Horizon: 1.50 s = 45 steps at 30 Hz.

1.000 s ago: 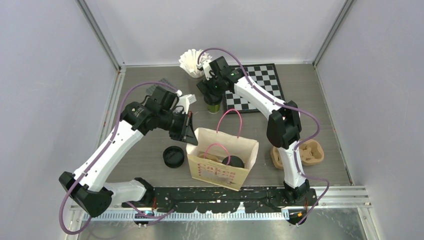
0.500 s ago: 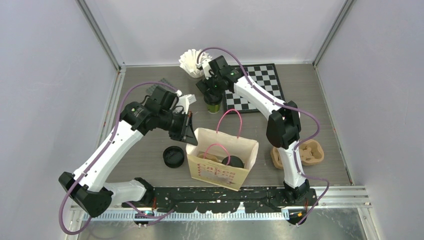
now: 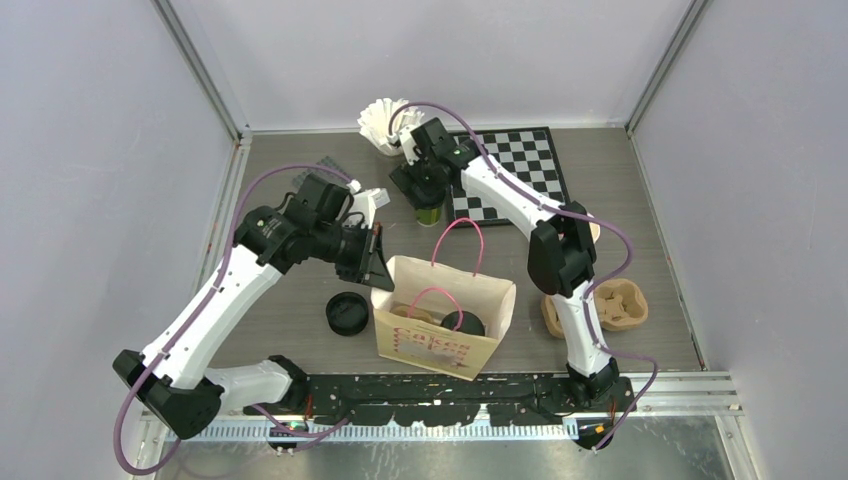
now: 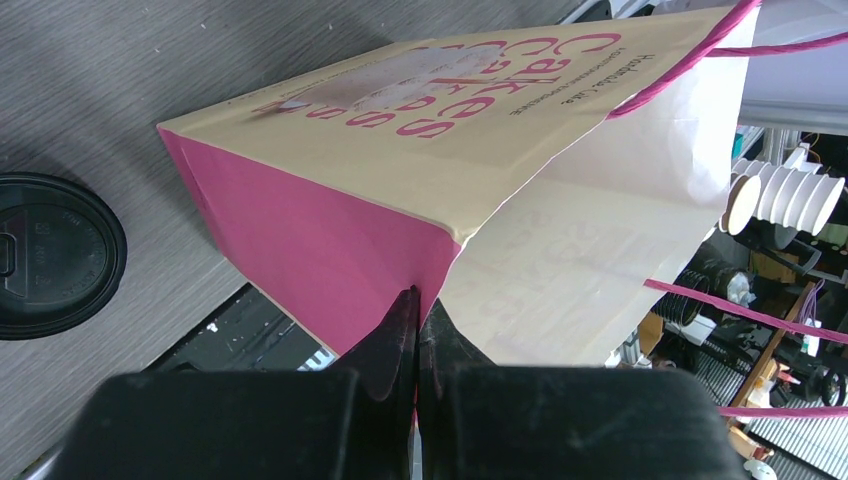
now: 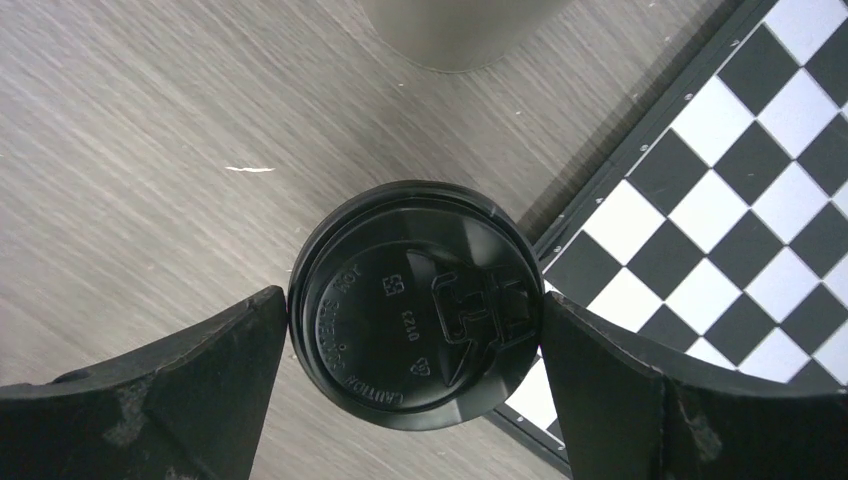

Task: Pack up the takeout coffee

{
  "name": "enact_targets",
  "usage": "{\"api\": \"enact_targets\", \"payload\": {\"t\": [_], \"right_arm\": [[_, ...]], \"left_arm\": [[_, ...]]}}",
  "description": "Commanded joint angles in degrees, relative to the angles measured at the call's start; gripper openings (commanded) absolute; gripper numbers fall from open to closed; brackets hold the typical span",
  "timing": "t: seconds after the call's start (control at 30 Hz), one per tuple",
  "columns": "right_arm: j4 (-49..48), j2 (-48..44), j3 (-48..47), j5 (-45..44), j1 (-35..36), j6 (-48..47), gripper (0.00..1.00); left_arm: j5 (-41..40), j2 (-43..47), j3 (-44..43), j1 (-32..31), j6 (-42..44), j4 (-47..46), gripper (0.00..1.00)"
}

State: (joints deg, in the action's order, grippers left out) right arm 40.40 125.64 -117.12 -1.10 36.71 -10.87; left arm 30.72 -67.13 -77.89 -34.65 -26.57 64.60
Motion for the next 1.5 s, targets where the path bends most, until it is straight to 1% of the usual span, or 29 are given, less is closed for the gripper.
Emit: {"api": "enact_targets", "payload": {"t": [0.0,0.17,0.3,0.7,0.87,1.0,1.17,1.3,1.47], "right_arm": [[-0.1,0.5,-1.2,-0.9,0.6,-0.8,0.97],[0.1,0.4,-2.0,-2.0,0.6,-0.9,0.91],[-0.2,-1.0,-2.0,-4.5,0.5,-0.3,0.87],[1.5,-8.2,-0.4,-6.4,-3.0,2.6,0.85],[4.1,-12.0,0.8,-7.4,-4.7,4.5,0.85],[8.2,-15.1,1.3,-8.8,-6.7,6.1,0.85],[11.2,-20.2,4.3,-9.4,-8.8,6.7,0.85],[15.1,-23.6,4.8,-11.1,-9.8,7.5,0.85],[19.4,-28.3,5.2,-12.9,-10.2,7.9,0.85]], "left_arm": [[1.9,1.5,-0.4,-0.1,-0.1,-0.4,0.00],[1.7,1.6,-0.5,-0.1,0.0,-0.3,0.00],[0.1,1.8,-0.6,-0.1,0.1,0.0,0.00],[-6.1,1.6,-2.1,0.5,-2.3,1.3,0.00],[-6.8,1.9,-2.3,1.9,-3.6,1.3,0.00],[-7.4,1.6,-2.6,3.4,-4.9,1.2,0.00],[-8.8,0.5,-3.5,4.6,-6.1,0.0,0.00],[-10.2,-0.4,-3.3,4.9,-7.6,-2.4,0.00],[-12.3,-0.3,-1.6,5.0,-10.6,-8.1,0.00]]}}
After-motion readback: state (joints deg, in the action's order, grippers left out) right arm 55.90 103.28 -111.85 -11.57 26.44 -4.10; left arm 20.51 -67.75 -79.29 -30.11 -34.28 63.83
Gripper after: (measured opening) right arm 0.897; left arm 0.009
